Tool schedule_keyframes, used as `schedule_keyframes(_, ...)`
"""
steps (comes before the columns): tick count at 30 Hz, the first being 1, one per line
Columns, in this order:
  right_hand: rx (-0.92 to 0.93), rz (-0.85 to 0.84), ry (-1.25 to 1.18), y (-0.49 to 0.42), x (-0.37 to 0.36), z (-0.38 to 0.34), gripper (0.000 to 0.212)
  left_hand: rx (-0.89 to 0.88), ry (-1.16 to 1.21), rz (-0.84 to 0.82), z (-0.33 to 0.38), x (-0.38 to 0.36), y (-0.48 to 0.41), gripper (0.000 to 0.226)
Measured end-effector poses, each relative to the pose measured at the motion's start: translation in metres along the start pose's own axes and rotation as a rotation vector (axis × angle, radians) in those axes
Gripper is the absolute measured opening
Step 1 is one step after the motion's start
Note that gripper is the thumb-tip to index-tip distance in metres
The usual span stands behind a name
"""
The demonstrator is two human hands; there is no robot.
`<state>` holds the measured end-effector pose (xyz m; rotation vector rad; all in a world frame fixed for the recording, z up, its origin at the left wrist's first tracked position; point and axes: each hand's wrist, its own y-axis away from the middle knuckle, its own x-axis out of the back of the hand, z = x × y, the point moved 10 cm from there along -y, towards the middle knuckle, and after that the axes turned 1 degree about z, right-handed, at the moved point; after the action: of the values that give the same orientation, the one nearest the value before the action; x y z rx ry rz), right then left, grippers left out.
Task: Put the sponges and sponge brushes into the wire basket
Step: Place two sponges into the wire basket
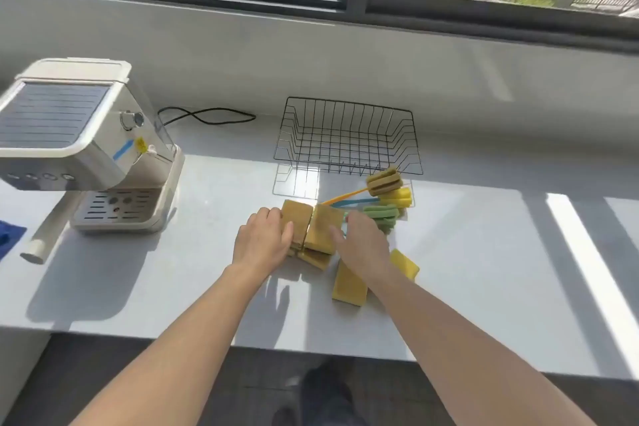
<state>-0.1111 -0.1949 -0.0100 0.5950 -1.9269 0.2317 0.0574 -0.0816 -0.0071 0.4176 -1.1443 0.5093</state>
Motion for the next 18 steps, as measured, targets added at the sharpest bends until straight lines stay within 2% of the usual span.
schedule_keyframes(7, -0.069, -0.082, -0.149, -0.022, -0.034, 0.016, 0.05, 0.147, 0.101, -0.061, -0.013, -0.024, -0.023, 0.031)
schedule_keyframes(14, -0.137, -0.132, -0.413, -0.027, -0.056, 0.029, 0.045, 0.29, 0.3, -0.047, -0.02, -0.04, -0.02, 0.042)
schedule_keyframes(18, -0.183, -0.165, -0.531, -0.028, -0.065, 0.037, 0.047, 0.36, 0.39, -0.03, -0.021, -0.046, -0.016, 0.04)
